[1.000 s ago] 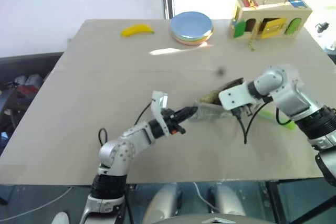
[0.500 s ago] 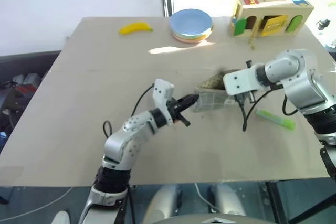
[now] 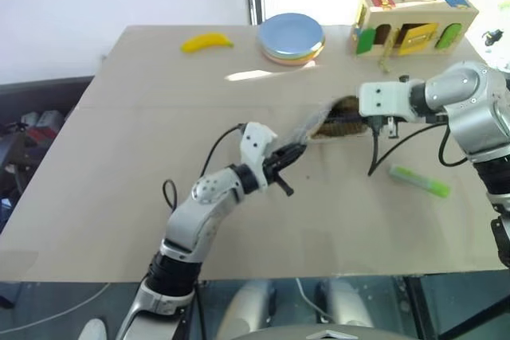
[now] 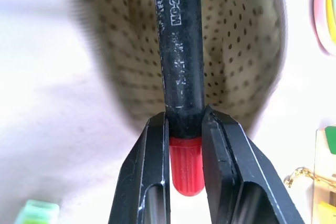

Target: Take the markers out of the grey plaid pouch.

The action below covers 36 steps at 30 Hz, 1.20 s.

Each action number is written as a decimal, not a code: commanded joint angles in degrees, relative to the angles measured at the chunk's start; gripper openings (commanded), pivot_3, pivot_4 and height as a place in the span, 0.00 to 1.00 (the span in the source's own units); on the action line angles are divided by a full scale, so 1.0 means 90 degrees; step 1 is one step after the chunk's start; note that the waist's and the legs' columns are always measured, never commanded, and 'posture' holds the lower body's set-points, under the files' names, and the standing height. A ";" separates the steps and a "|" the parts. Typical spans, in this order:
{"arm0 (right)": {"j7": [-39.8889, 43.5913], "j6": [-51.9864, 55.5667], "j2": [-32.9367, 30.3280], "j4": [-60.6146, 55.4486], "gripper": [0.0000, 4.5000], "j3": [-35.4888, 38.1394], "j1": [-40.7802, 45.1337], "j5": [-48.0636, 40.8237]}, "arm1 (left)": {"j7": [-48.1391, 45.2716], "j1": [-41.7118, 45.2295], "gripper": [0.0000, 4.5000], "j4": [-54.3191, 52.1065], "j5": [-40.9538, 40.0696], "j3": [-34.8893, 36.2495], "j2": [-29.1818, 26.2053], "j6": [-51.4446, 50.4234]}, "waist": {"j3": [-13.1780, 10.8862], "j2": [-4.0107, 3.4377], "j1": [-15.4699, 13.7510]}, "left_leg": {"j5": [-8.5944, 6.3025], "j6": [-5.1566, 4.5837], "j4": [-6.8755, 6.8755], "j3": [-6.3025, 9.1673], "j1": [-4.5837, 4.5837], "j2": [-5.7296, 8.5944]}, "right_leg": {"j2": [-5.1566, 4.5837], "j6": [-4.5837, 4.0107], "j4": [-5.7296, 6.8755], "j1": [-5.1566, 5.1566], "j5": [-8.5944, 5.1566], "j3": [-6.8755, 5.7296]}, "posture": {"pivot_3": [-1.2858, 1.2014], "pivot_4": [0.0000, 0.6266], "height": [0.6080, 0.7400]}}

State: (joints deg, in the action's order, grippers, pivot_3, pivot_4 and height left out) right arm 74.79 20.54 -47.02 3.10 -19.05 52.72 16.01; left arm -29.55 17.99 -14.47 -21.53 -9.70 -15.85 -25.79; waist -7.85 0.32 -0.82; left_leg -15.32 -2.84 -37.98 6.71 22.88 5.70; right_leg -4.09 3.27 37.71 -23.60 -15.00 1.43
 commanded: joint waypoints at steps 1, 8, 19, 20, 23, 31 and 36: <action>0.0110 0.0431 -0.0345 -0.0553 0.08 0.0619 -0.0020 -0.0389 | 0.0283 0.0169 0.00 0.0241 0.0297 0.0441 -0.0067 0.0370 | -0.0002 -0.0002 0.0000 | 0.0000 0.0000 0.0000 0.0000 0.0000 0.0000 | 0.0000 0.0000 0.0000 0.0001 0.0000 0.0000 | 0.52 0.24 1.00; 0.0024 0.1275 -0.1073 -0.0808 0.08 0.1417 -0.1144 -0.1010 | 0.0412 0.0142 0.00 0.0364 0.0642 0.1003 -0.0490 0.0687 | -0.0002 0.0000 -0.0015 | 0.0000 -0.0001 0.0000 0.0002 0.0005 0.0001 | -0.0004 0.0000 -0.0004 0.0001 0.0000 -0.0002 | 0.52 0.24 1.00; -0.1165 0.0685 -0.1415 0.0729 0.08 0.1550 -0.2654 -0.0941 | 0.0464 -0.0285 0.00 -0.0158 0.0447 0.1504 -0.0883 0.0081 | -0.0006 -0.0006 0.0014 | 0.0000 -0.0001 -0.0003 -0.0009 0.0002 -0.0001 | -0.0003 0.0000 0.0011 -0.0003 0.0000 0.0009 | 0.52 0.24 1.00; -0.1318 0.0553 -0.1317 0.0986 0.08 0.1539 -0.2668 -0.0944 | 0.0532 -0.0319 0.00 -0.0096 0.0565 0.1546 -0.0915 0.0178 | -0.0006 -0.0008 0.0017 | 0.0000 0.0000 -0.0004 -0.0012 -0.0002 -0.0003 | 0.0000 0.0000 0.0013 -0.0002 0.0000 0.0010 | 0.52 0.24 1.00; -0.1633 0.0185 -0.1082 0.1577 0.08 0.1486 -0.2567 -0.0943 | 0.0680 -0.0374 0.00 0.0067 0.0818 0.1596 -0.0940 0.0467 | -0.0007 -0.0009 0.0016 | 0.0001 0.0001 -0.0004 -0.0019 -0.0010 -0.0005 | 0.0004 0.0000 0.0020 -0.0001 0.0000 0.0016 | 0.52 0.24 1.00; -0.1245 0.0535 -0.1169 0.1060 0.71 0.1890 -0.2621 -0.1589 | 0.1257 -0.0450 0.00 0.0017 0.1496 0.1901 -0.1059 0.0961 | -0.0007 -0.0008 0.0013 | 0.0000 0.0001 -0.0008 -0.0019 -0.0009 -0.0005 | 0.0004 0.0000 0.0019 0.0000 0.0000 0.0016 | 0.52 0.24 1.00; -0.0729 0.1733 -0.1112 -0.0647 0.71 0.2663 -0.3264 -0.2978 | 0.1377 -0.1019 0.00 -0.0362 0.1914 0.1935 -0.1222 0.1189 | -0.0008 -0.0010 -0.0005 | 0.0000 0.0000 -0.0001 -0.0018 -0.0005 -0.0006 | 0.0003 0.0000 0.0014 -0.0002 0.0000 0.0018 | 0.52 0.24 1.00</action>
State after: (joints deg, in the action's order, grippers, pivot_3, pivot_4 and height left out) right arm 66.25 32.67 -56.30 2.80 1.47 24.33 -6.02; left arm -18.18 9.62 -14.87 -5.81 6.50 -26.04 -16.76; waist -7.93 0.23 -0.86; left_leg -15.32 -2.85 -37.98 6.57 22.85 5.65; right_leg -4.07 3.27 37.79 -23.61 -15.00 1.57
